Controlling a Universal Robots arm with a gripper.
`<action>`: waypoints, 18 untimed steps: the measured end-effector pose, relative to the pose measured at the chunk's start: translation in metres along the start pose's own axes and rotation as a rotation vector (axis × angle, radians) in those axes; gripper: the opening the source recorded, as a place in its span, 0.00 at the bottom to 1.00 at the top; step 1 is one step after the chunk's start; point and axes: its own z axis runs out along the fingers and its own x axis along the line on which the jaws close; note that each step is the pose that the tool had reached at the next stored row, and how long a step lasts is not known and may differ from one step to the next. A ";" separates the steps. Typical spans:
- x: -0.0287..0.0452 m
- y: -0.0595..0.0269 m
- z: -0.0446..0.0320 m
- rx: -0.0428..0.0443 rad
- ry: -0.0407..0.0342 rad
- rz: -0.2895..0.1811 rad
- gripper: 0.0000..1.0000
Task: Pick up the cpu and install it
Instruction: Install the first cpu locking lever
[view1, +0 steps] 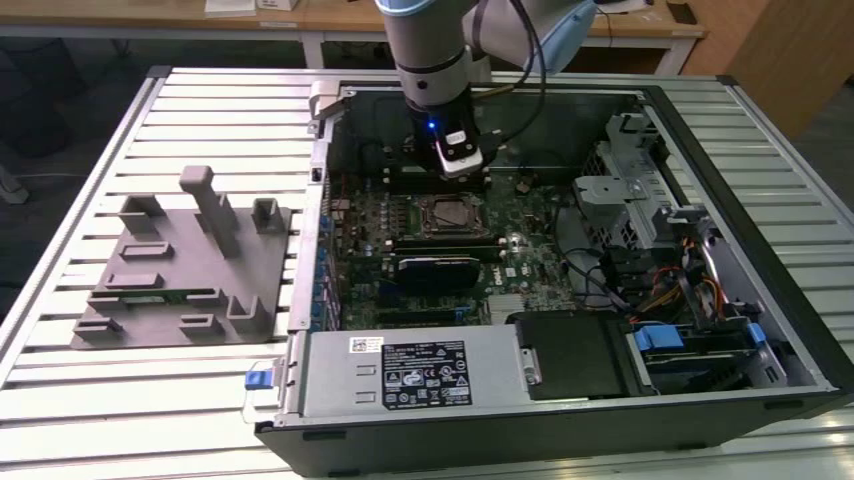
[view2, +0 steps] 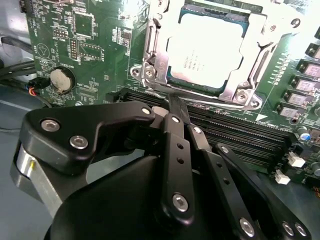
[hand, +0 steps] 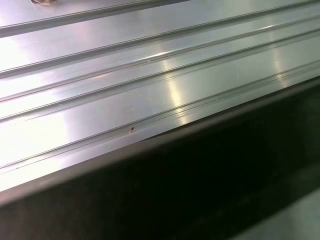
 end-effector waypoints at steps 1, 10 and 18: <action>0.0001 -0.0001 0.0001 -0.0010 -0.0037 0.000 0.11; 0.0020 -0.0003 0.0004 0.0016 -0.0220 0.029 0.11; 0.0088 0.0017 -0.0007 0.0077 -0.0272 0.057 0.11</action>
